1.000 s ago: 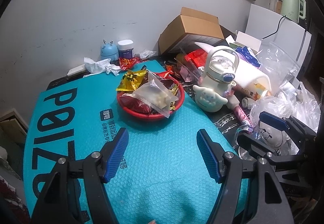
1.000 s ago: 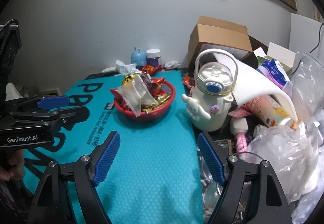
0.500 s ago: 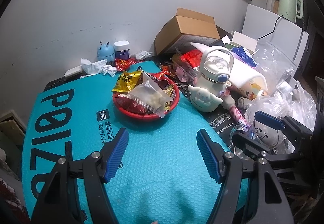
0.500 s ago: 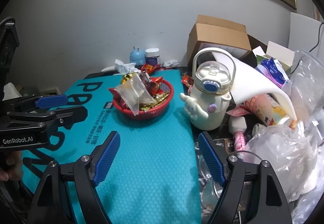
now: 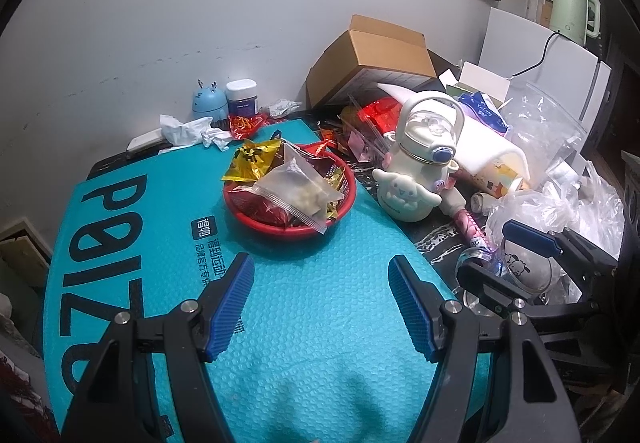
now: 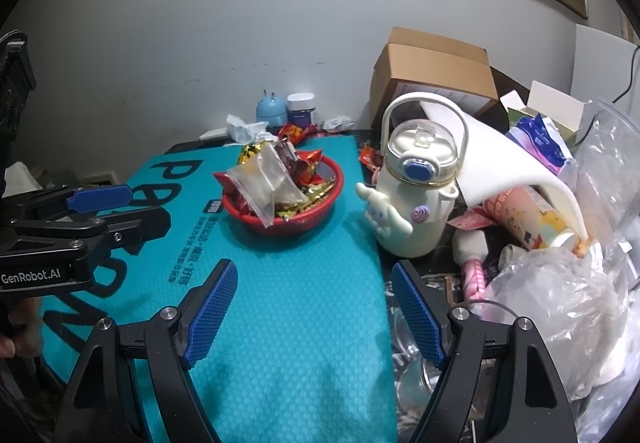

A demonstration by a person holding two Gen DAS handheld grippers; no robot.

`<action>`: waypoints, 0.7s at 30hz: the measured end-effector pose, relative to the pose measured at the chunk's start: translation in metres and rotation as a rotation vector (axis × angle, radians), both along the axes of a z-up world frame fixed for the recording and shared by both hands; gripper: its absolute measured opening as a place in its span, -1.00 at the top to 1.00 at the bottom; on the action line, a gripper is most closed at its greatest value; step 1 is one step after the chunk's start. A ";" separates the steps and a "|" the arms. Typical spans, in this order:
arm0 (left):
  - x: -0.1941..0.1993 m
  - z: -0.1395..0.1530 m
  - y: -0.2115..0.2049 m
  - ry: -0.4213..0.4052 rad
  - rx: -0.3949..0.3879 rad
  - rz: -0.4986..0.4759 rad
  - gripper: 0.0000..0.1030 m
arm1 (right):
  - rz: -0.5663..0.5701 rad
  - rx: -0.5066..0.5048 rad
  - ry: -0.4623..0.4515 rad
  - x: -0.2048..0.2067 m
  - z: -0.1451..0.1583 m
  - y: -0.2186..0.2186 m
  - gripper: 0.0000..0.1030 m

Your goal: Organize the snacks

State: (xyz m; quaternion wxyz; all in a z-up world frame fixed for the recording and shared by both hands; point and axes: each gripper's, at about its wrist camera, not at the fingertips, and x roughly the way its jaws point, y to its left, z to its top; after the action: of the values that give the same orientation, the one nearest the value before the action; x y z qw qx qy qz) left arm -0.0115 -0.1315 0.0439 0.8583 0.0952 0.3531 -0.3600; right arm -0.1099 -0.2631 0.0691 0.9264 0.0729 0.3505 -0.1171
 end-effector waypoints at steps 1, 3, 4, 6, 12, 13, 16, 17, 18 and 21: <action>0.000 0.000 0.000 0.001 0.000 -0.001 -0.33 | 0.001 -0.001 0.001 0.000 0.000 -0.001 -0.56; 0.000 0.000 -0.001 0.002 0.001 -0.001 -0.33 | 0.001 -0.002 0.004 0.000 -0.001 -0.001 -0.56; 0.000 0.000 -0.001 0.001 0.002 -0.001 -0.33 | 0.001 -0.002 0.005 0.000 -0.001 -0.001 -0.56; 0.000 -0.001 -0.001 0.002 0.003 0.000 -0.33 | 0.001 -0.002 0.005 0.000 -0.001 -0.001 -0.56; -0.001 -0.001 -0.001 0.002 0.004 0.002 -0.33 | 0.000 -0.003 0.005 -0.001 -0.001 -0.001 -0.56; -0.001 -0.001 -0.001 0.001 0.004 0.001 -0.34 | 0.000 -0.003 0.005 0.000 -0.001 -0.001 -0.56; -0.002 -0.002 0.000 -0.002 0.004 -0.001 -0.33 | -0.005 -0.006 0.009 -0.001 -0.001 -0.001 -0.56; -0.002 -0.002 0.000 -0.002 0.003 -0.002 -0.33 | -0.007 -0.007 0.011 -0.001 -0.001 -0.001 -0.55; -0.003 -0.002 0.001 -0.002 0.001 -0.004 -0.34 | -0.011 -0.008 0.012 -0.002 -0.001 -0.001 -0.56; -0.003 -0.003 0.004 0.008 -0.008 -0.008 -0.33 | -0.018 -0.012 0.012 -0.003 0.000 0.001 -0.56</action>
State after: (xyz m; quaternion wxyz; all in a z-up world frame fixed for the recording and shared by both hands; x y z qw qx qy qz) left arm -0.0142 -0.1280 0.0409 0.8558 0.0915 0.3548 -0.3652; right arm -0.1131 -0.2616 0.0692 0.9236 0.0700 0.3546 -0.1279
